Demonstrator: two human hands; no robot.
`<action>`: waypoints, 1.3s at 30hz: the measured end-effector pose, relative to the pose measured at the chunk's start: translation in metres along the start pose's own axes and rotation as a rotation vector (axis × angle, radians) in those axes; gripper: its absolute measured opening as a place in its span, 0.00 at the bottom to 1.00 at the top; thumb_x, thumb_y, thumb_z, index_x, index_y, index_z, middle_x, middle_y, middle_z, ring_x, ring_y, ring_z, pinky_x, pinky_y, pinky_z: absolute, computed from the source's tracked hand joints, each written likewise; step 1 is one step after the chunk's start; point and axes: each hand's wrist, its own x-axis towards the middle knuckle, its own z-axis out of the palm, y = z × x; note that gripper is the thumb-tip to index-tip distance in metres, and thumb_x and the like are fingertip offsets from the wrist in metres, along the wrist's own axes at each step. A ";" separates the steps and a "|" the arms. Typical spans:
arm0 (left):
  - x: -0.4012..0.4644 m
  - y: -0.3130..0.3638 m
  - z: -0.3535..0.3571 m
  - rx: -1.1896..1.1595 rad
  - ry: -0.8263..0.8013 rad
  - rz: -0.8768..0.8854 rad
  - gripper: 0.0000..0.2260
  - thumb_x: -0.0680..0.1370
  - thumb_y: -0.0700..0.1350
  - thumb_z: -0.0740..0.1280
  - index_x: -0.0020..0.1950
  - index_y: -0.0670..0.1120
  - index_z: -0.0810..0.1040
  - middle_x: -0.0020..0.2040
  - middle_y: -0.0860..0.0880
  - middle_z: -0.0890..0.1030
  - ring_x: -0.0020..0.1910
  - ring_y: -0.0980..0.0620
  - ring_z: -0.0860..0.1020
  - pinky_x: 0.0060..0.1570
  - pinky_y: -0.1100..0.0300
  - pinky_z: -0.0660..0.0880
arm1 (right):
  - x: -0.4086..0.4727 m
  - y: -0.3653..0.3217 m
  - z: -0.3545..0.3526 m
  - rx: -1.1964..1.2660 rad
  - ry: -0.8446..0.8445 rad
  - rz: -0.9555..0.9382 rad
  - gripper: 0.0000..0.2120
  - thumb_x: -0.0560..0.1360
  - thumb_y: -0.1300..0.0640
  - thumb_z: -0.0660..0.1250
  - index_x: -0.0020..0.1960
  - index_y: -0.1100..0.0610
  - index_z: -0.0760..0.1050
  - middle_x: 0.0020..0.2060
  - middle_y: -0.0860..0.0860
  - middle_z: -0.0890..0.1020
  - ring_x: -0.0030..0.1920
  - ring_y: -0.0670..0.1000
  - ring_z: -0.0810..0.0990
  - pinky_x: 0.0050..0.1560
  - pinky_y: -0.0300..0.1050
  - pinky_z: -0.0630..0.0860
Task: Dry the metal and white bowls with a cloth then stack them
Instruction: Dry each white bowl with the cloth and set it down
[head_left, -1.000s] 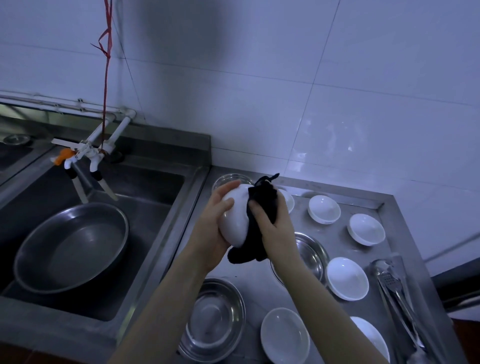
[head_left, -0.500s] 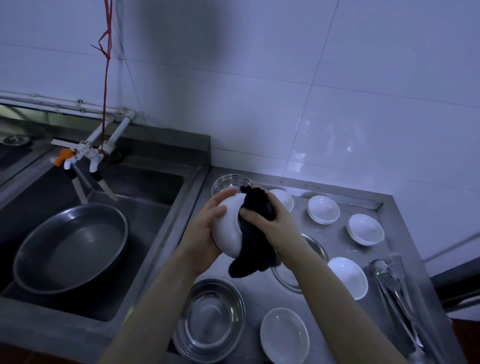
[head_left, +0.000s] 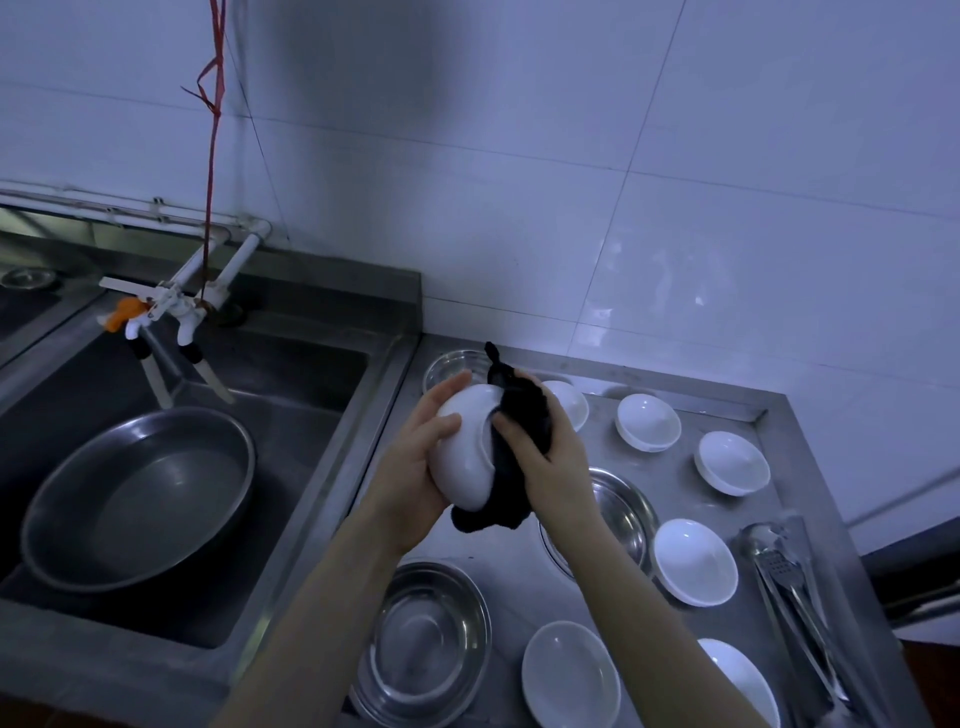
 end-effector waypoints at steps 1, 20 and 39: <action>0.000 0.003 0.000 0.015 -0.008 0.008 0.21 0.75 0.43 0.63 0.68 0.54 0.75 0.65 0.43 0.79 0.62 0.40 0.79 0.55 0.46 0.80 | 0.002 0.000 0.002 0.013 0.049 0.007 0.22 0.76 0.55 0.69 0.66 0.41 0.69 0.55 0.32 0.78 0.58 0.37 0.76 0.60 0.39 0.73; 0.008 0.001 -0.009 -0.109 0.049 -0.041 0.18 0.84 0.49 0.56 0.74 0.52 0.70 0.66 0.42 0.78 0.64 0.42 0.78 0.64 0.42 0.74 | 0.017 -0.012 0.010 -0.237 -0.097 0.008 0.08 0.74 0.42 0.61 0.50 0.41 0.75 0.49 0.41 0.81 0.53 0.44 0.78 0.52 0.40 0.70; 0.011 -0.008 0.001 -0.146 0.107 0.008 0.15 0.82 0.39 0.59 0.64 0.54 0.76 0.60 0.44 0.81 0.54 0.44 0.82 0.48 0.49 0.81 | 0.018 0.009 0.008 -0.007 0.006 0.396 0.18 0.70 0.34 0.63 0.54 0.42 0.78 0.51 0.46 0.83 0.55 0.50 0.80 0.61 0.53 0.75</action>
